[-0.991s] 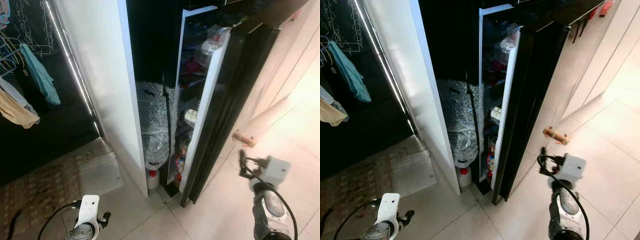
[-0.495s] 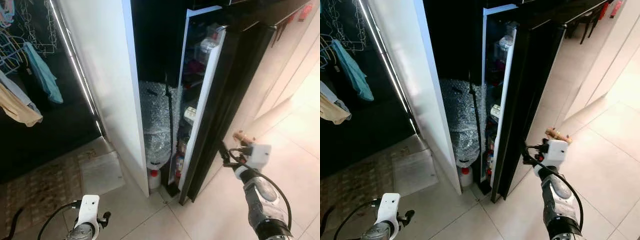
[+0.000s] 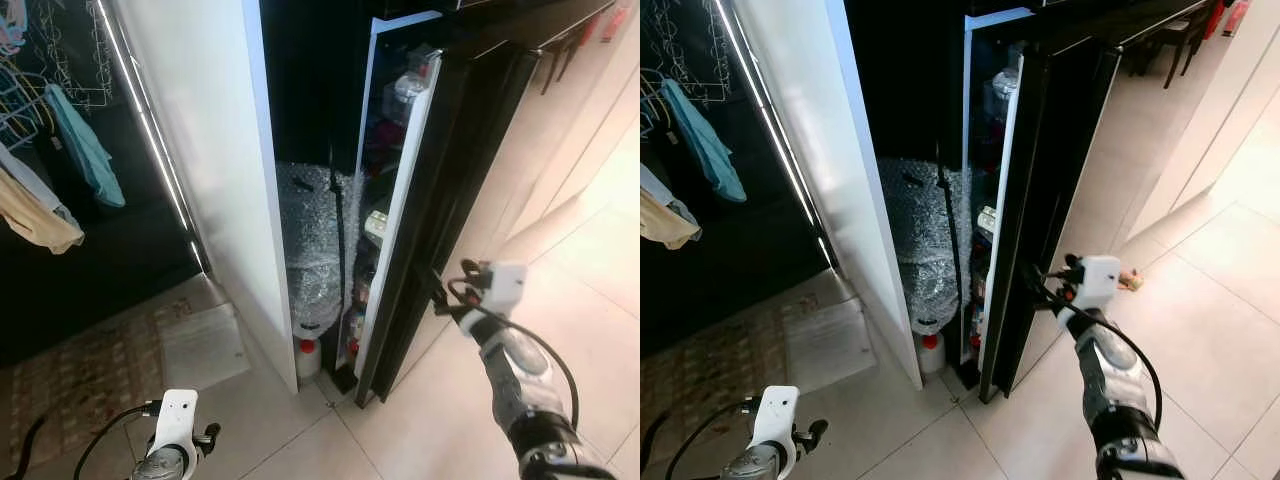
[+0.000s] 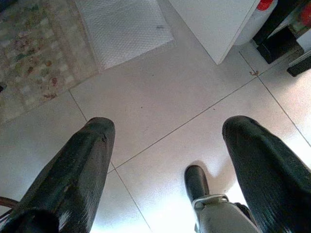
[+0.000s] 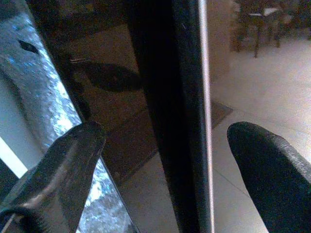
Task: Restocking fridge
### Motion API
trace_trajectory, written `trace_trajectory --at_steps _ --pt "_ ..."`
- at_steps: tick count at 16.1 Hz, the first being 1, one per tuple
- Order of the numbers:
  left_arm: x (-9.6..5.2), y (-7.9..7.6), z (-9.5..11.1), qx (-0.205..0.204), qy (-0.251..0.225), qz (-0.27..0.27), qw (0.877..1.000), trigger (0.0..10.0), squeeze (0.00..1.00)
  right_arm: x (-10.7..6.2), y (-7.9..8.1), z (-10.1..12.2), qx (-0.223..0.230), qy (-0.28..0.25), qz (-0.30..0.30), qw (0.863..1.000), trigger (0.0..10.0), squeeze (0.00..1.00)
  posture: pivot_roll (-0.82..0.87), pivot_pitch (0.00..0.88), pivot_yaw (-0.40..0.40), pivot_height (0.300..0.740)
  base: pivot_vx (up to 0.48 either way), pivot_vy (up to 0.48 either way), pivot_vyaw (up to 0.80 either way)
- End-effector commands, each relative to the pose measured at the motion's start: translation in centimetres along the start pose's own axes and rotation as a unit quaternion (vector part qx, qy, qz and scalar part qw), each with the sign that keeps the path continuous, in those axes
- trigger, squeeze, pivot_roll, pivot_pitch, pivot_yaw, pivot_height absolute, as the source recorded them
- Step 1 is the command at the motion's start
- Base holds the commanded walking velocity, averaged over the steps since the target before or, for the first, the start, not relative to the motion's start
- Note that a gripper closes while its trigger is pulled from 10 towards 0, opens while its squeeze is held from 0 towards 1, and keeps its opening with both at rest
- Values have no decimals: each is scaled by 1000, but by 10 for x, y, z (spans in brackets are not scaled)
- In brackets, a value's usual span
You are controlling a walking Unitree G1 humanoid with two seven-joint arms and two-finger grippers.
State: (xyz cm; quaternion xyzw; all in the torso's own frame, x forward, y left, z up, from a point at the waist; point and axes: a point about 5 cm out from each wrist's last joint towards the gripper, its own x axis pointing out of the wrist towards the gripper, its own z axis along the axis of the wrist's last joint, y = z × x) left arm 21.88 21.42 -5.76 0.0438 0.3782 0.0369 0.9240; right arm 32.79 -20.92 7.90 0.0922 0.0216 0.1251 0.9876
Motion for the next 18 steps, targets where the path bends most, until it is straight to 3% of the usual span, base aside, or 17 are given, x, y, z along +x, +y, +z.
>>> trace_trajectory --at_steps 1,6,14,18 --pt "0 2 -2 15 6 -3 1000 10000 0 5 4 2 -2 8 16 1000 10000 0 -107 5 24 740 0 0 0" --pt "0 3 -1 19 7 -3 1000 10000 0 22 22 15 -4 -5 79 997 10000 0 -117 0 38 740 0 0 0" --pt "1 2 3 18 -1 -2 1000 10000 0 43 45 31 -3 -18 128 992 10000 0 -99 0 32 740 0 0 0" --pt "1 2 4 17 -2 -4 1000 10000 0 50 60 35 19 -17 190 981 10000 0 -95 0 27 740 0 0 0"
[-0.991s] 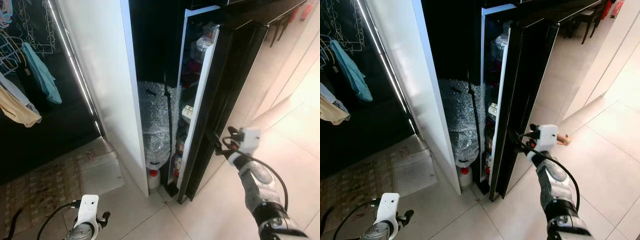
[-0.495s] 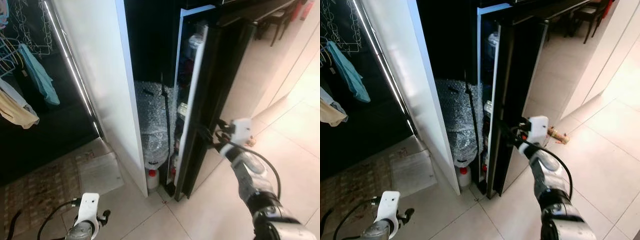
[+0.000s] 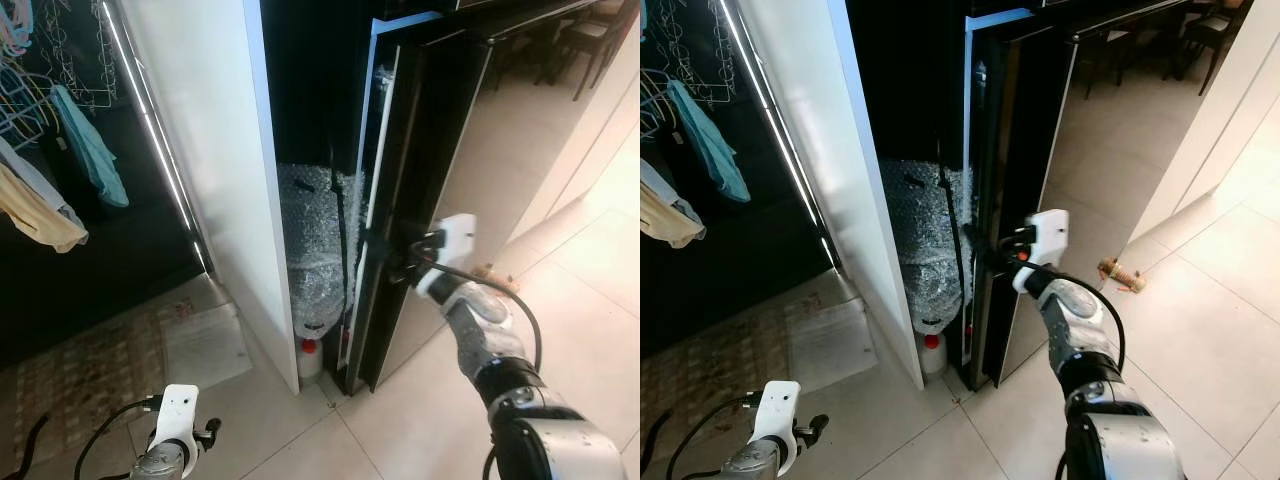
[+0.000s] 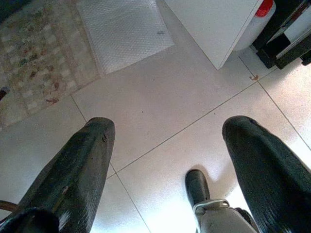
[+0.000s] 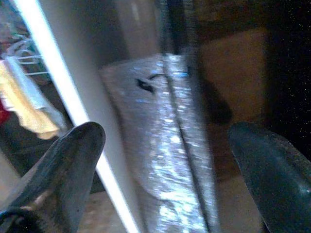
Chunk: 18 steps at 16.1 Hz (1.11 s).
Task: Restocking fridge
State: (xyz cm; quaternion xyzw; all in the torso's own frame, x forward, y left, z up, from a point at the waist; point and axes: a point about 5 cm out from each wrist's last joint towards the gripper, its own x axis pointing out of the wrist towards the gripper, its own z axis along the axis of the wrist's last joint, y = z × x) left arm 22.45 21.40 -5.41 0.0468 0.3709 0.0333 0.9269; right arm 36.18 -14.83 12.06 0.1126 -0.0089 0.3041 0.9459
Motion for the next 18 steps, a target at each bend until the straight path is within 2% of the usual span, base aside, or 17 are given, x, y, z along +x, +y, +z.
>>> trace_trajectory --at_steps 1,3,7,9,11,15,18 --pt "0 1 -2 12 6 -2 1000 10000 0 6 5 3 6 2 26 1000 10000 0 -94 0 23 740 0 0 0" --pt "0 0 -1 11 4 -4 1000 10000 0 12 13 5 15 4 69 997 10000 0 -91 0 18 740 0 0 0" --pt "0 -1 -1 7 0 -4 1000 10000 0 21 22 9 12 6 110 994 10000 0 -85 0 13 740 0 0 0" --pt "0 -1 0 9 -1 -5 1000 10000 0 24 20 13 8 -2 85 996 10000 0 -85 0 12 740 0 0 0" --pt "0 -1 0 9 -2 -6 1000 10000 0 20 14 10 15 -9 48 999 10000 0 -83 0 14 740 0 0 0" --pt "-2 -2 -5 14 3 -13 1000 10000 0 -7 1 -13 22 -2 -2 1000 10000 0 -101 0 24 740 0 0 0" --pt "-3 -2 -9 14 4 -18 1000 10000 0 -39 -8 -29 11 -3 -45 999 10000 0 -108 0 28 740 0 0 0"
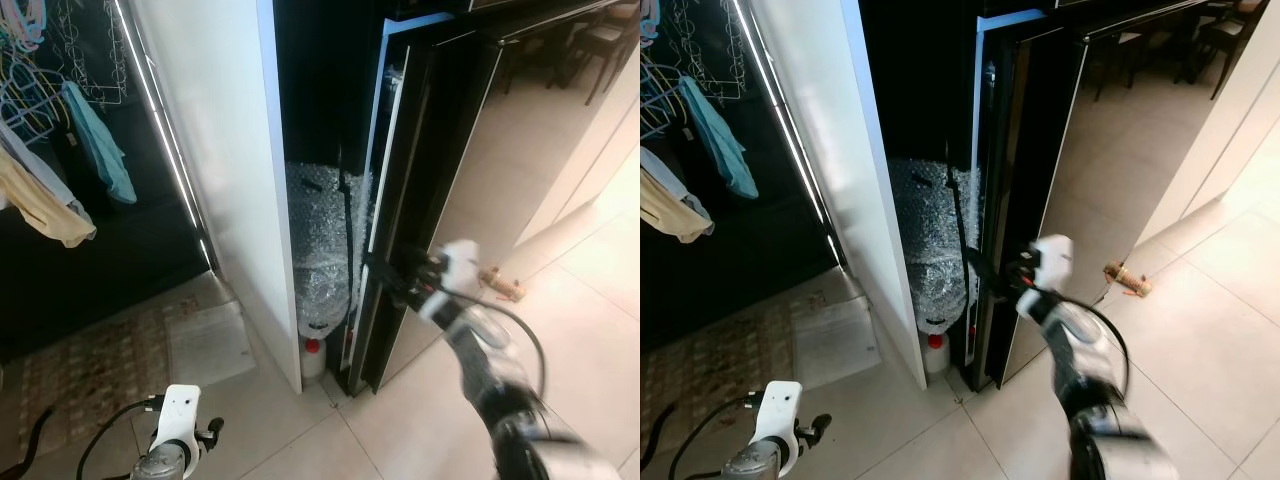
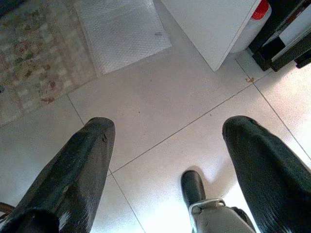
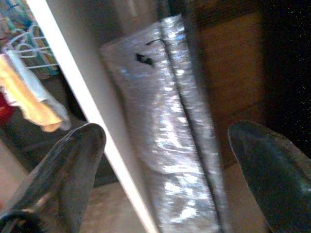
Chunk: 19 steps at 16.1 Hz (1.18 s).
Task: Restocking fridge
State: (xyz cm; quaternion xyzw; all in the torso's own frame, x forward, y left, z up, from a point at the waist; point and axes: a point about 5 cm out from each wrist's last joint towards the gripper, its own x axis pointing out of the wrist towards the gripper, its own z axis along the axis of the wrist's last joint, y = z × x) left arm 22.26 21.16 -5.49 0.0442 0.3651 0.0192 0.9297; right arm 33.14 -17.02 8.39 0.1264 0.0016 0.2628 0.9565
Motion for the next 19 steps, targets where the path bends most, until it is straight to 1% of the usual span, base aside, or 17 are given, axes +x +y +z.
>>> trace_trajectory --at_steps 1,2,3,4,6,7,9,11,13,17,19 --pt "-2 0 -8 10 11 -5 1000 10000 0 -10 -4 -4 -1 -5 -21 1000 10000 0 -109 0 29 740 0 0 0" --pt "-2 0 -8 11 10 -6 1000 10000 0 -20 -5 -9 2 -3 -31 1000 10000 0 -112 0 30 740 0 0 0" --pt "-3 1 -8 12 9 -6 1000 10000 0 -34 -6 -17 8 1 -44 999 10000 0 -119 0 32 740 0 0 0" --pt "-3 2 -8 12 5 -4 1000 10000 0 -43 -6 -22 13 4 -52 999 10000 0 -122 0 33 740 0 0 0" --pt "-3 3 -7 12 -1 1 1000 10000 0 -53 -2 -25 13 9 -57 998 10000 0 -124 0 34 740 0 0 0" --pt "-3 3 -6 13 -2 3 1000 10000 0 -54 -1 -25 12 10 -58 998 10000 0 -124 0 34 740 0 0 0" --pt "-2 6 -4 29 -4 11 999 10000 0 -51 -1 -18 2 8 -61 998 10000 0 -125 0 32 740 0 0 0" --pt "-2 7 -2 33 -4 18 999 10000 0 -41 0 -6 -19 -10 -53 998 10000 0 -121 0 26 740 0 -450 266" --pt "-2 6 -3 33 -4 19 999 10000 0 -39 1 -3 -18 -12 -54 998 10000 0 -121 0 24 740 0 -469 800" --pt "-2 6 -5 34 -1 20 999 10000 0 -38 3 -5 -12 -5 -58 998 10000 0 -125 4 20 740 0 -469 0" --pt "-4 6 -9 32 3 21 999 10000 0 -41 8 -12 -9 9 -54 998 10000 0 -121 15 15 740 0 -469 0"
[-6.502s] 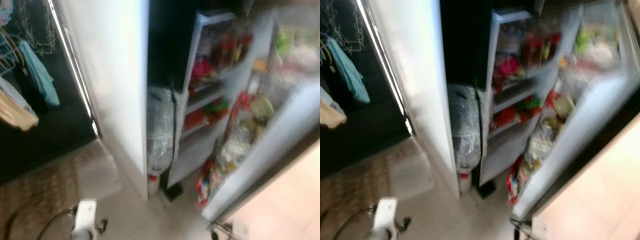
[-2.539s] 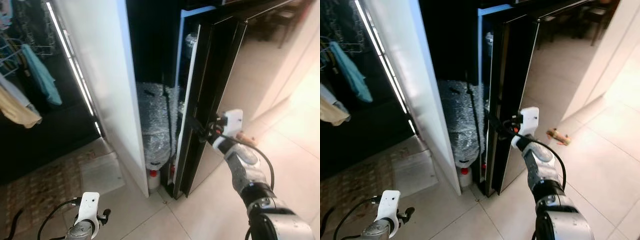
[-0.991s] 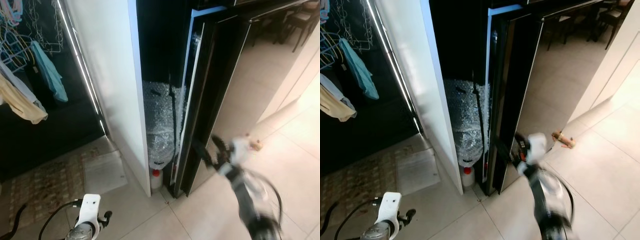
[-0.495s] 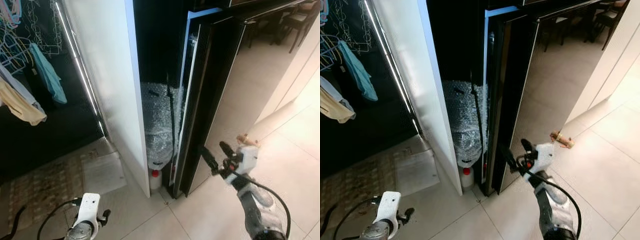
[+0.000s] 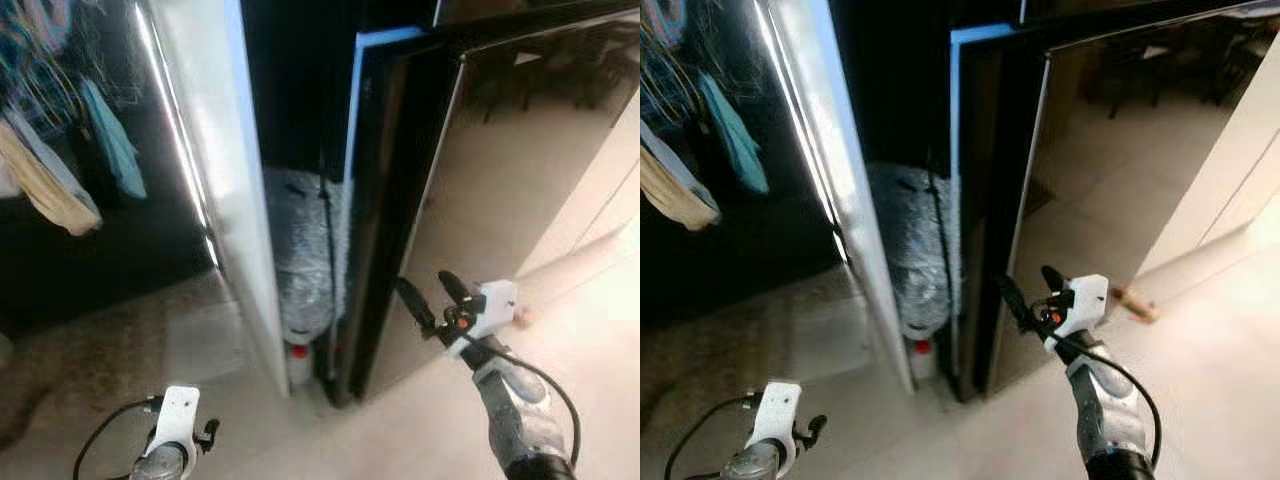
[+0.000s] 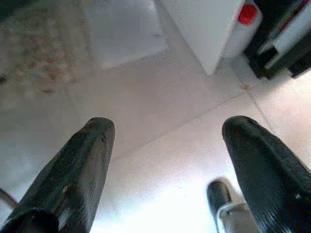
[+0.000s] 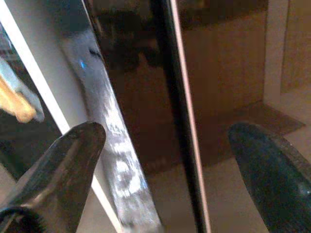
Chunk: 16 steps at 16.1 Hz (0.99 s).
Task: Restocking fridge
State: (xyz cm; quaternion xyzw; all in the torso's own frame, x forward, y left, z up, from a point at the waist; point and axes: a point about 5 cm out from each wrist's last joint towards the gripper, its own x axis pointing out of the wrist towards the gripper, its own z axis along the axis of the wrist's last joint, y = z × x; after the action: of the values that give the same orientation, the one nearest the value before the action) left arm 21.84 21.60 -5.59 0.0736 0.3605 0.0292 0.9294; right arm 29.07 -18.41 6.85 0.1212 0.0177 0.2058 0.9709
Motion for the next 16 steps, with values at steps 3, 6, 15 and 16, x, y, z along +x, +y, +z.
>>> trace_trajectory --at_steps 3,6,15,16 --pt "-2 2 -9 5 13 2 1000 10000 0 -3 4 2 -7 4 12 1000 10000 0 -124 27 9 740 0 -150 0" --pt "-3 0 -11 2 14 4 1000 10000 0 -8 1 4 -21 10 11 1000 10000 0 -127 32 2 740 0 0 0" --pt "-4 -4 -12 2 14 4 1000 10000 0 -1 2 6 -16 10 9 1000 10000 0 -124 13 -11 740 0 0 664" --pt "-4 -4 -12 4 14 4 1000 10000 0 -1 2 6 -14 11 8 1000 10000 0 -124 3 -11 740 0 0 0"
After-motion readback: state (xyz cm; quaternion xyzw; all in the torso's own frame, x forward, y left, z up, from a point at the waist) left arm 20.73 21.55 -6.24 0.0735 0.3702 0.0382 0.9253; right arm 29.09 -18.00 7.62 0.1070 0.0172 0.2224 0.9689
